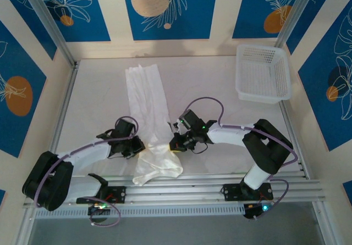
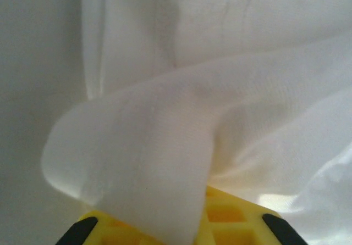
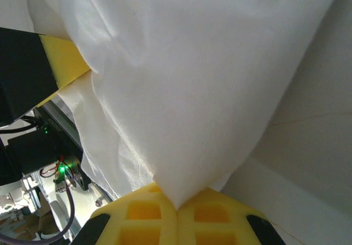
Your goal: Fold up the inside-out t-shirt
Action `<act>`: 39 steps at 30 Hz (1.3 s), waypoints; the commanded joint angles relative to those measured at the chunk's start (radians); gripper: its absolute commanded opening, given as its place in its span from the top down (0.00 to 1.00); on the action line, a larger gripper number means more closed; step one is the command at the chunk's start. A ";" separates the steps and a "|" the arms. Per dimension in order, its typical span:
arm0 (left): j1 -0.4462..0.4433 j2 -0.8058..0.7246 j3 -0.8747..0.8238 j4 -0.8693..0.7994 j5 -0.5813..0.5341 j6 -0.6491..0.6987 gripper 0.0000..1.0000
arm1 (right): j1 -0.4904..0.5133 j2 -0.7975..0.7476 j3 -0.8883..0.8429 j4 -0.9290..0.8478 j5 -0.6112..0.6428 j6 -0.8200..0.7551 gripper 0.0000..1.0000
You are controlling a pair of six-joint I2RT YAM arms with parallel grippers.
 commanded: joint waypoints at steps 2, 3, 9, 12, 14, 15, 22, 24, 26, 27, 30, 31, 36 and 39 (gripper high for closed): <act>-0.013 -0.052 -0.023 -0.051 -0.018 0.000 0.88 | -0.006 -0.006 -0.047 -0.021 0.056 0.045 1.00; -0.016 -0.071 -0.029 -0.074 -0.020 0.004 0.88 | -0.009 -0.010 -0.067 -0.010 0.052 0.052 1.00; -0.107 -0.122 -0.038 -0.217 -0.025 0.017 0.96 | 0.012 -0.075 -0.141 0.023 -0.033 0.070 1.00; -0.194 -0.171 -0.013 -0.291 -0.074 -0.029 1.00 | 0.030 -0.174 -0.149 -0.035 -0.014 0.071 1.00; -0.204 -0.217 0.031 -0.345 -0.115 -0.041 1.00 | 0.027 -0.234 -0.119 -0.086 0.018 0.057 1.00; -0.205 -0.240 0.062 -0.375 -0.150 -0.047 1.00 | 0.024 -0.258 -0.086 -0.118 0.040 0.041 1.00; -0.056 -0.192 0.335 -0.411 -0.324 0.119 1.00 | -0.061 -0.185 0.229 -0.227 0.104 -0.129 1.00; 0.001 -0.134 0.405 -0.364 -0.342 0.167 1.00 | -0.099 -0.129 0.319 -0.225 0.111 -0.177 1.00; 0.058 -0.066 0.477 -0.322 -0.358 0.211 1.00 | -0.131 -0.062 0.412 -0.216 0.127 -0.215 1.00; 0.088 -0.024 0.513 -0.299 -0.361 0.232 1.00 | -0.150 -0.018 0.472 -0.220 0.122 -0.230 1.00; 0.170 0.107 0.632 -0.242 -0.352 0.284 1.00 | -0.204 0.117 0.635 -0.231 0.113 -0.244 1.00; 0.195 0.158 0.673 -0.227 -0.360 0.299 1.00 | -0.219 0.165 0.692 -0.233 0.092 -0.251 1.00; 0.301 0.440 0.851 -0.190 -0.340 0.320 1.00 | -0.253 0.399 0.966 -0.301 0.084 -0.266 0.91; 0.358 0.598 0.917 -0.119 -0.248 0.320 0.64 | -0.274 0.517 1.117 -0.357 0.068 -0.297 0.63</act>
